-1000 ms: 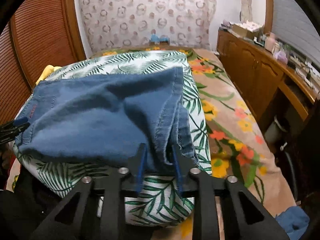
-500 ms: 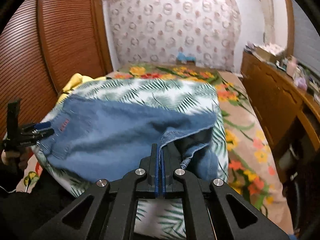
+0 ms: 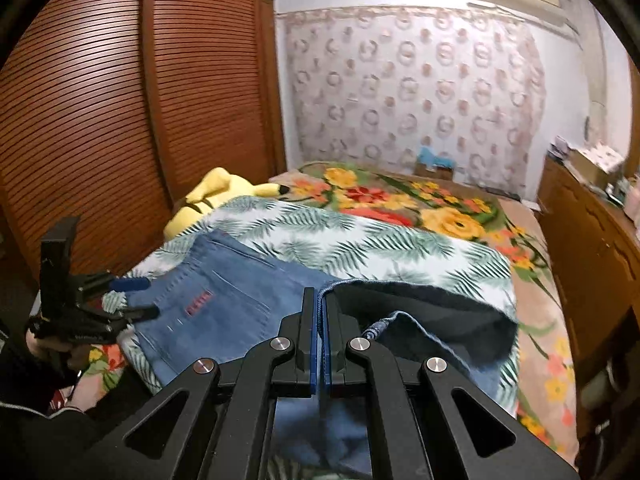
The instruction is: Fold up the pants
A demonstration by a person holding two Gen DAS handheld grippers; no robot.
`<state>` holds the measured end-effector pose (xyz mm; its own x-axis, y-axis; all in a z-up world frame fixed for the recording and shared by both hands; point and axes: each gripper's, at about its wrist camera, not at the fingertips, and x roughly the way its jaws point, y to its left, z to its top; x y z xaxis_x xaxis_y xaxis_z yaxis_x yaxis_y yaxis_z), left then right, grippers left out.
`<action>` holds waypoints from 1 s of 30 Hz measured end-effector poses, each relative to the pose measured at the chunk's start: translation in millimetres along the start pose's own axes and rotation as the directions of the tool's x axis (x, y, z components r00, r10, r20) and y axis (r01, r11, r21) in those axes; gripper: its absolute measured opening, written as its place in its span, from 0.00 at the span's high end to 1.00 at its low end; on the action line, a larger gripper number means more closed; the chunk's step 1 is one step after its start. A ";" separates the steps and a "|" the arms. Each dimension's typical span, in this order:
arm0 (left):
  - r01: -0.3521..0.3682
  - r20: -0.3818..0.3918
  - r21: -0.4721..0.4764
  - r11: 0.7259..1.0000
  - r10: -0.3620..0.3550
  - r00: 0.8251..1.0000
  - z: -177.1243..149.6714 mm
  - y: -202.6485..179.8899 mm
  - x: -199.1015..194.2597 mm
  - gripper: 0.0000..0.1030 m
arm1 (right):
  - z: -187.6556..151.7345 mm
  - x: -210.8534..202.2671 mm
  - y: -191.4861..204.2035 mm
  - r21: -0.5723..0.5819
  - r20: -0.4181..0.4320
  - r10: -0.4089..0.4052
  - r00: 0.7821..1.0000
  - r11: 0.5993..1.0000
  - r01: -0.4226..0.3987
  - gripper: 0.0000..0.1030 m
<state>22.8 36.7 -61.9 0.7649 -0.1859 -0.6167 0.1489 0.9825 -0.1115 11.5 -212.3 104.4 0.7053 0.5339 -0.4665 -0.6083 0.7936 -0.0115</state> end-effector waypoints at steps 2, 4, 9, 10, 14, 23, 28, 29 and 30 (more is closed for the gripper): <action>-0.004 0.005 -0.007 1.000 0.004 1.000 0.3 3.4 -2.6 0.33 | 5.8 15.9 1.8 -0.015 -0.005 0.027 1.000 1.000 -0.027 0.98; -0.009 0.008 -0.010 1.000 0.009 1.000 -0.2 5.0 -5.4 0.33 | 12.1 28.5 1.2 -0.028 -0.010 0.049 0.999 0.998 -0.049 0.98; -0.020 0.015 -0.023 1.000 0.020 1.000 -1.7 13.4 -11.0 0.33 | 26.1 45.4 2.4 -0.057 -0.015 0.118 0.993 0.991 -0.118 0.98; -0.021 0.016 -0.025 0.999 0.021 1.000 -2.1 15.2 -11.7 0.33 | 28.7 48.9 3.1 -0.061 -0.015 0.130 0.991 0.990 -0.130 0.98; -0.030 0.022 -0.035 0.999 0.031 0.999 -4.2 21.8 -16.9 0.33 | 35.5 62.5 12.6 -0.081 -0.022 0.191 0.981 0.978 -0.192 0.98; -0.043 0.024 -0.063 0.997 0.044 0.999 -8.0 35.9 -21.8 0.33 | 46.1 91.9 13.8 -0.090 -0.060 0.267 0.962 0.958 -0.271 0.98; -0.041 0.014 -0.070 0.997 0.042 0.999 -11.0 39.0 -19.1 0.33 | 44.6 105.0 3.0 -0.083 -0.082 0.219 0.972 0.971 -0.225 0.73; -0.041 0.012 -0.071 0.997 0.042 0.999 -10.9 38.8 -18.2 0.33 | 43.6 106.2 -1.6 -0.074 -0.084 0.212 0.974 0.973 -0.218 0.63; -0.040 0.010 -0.071 0.997 0.041 0.999 -10.8 39.0 -17.1 0.33 | 42.7 107.7 -7.2 -0.064 -0.087 0.211 0.974 0.974 -0.217 0.60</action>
<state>8.8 78.2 -64.2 0.7766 -0.1458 -0.6129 0.0737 0.9872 -0.1415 107.4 -148.0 92.1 0.5266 0.6620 -0.5333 -0.7688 0.6386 0.0336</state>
